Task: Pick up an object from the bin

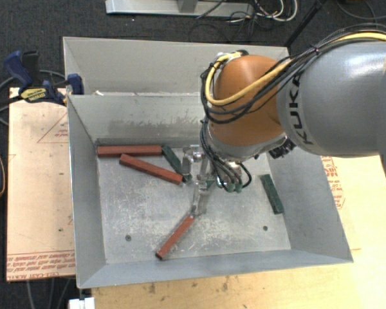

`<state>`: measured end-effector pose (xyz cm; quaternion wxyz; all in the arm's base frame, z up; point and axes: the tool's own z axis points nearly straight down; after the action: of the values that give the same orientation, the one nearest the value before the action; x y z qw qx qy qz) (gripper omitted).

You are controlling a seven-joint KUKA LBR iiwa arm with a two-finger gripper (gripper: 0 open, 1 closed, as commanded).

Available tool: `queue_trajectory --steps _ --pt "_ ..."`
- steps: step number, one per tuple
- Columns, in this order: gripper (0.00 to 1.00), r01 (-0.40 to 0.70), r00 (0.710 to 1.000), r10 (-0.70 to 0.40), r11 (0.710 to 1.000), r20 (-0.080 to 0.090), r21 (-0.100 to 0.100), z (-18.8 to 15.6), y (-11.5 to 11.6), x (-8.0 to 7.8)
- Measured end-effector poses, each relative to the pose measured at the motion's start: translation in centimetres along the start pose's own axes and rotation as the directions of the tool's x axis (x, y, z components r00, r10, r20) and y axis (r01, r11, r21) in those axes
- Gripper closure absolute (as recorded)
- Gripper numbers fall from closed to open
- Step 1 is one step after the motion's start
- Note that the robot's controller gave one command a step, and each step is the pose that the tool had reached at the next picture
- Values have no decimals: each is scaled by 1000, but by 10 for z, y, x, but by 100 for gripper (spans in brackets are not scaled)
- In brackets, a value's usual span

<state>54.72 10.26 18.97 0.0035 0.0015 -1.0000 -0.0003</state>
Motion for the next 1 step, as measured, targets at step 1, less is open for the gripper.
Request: queue_trajectory --steps 1 --pt "0 -16 1000 16 1000 13 -3 121 33 -38"
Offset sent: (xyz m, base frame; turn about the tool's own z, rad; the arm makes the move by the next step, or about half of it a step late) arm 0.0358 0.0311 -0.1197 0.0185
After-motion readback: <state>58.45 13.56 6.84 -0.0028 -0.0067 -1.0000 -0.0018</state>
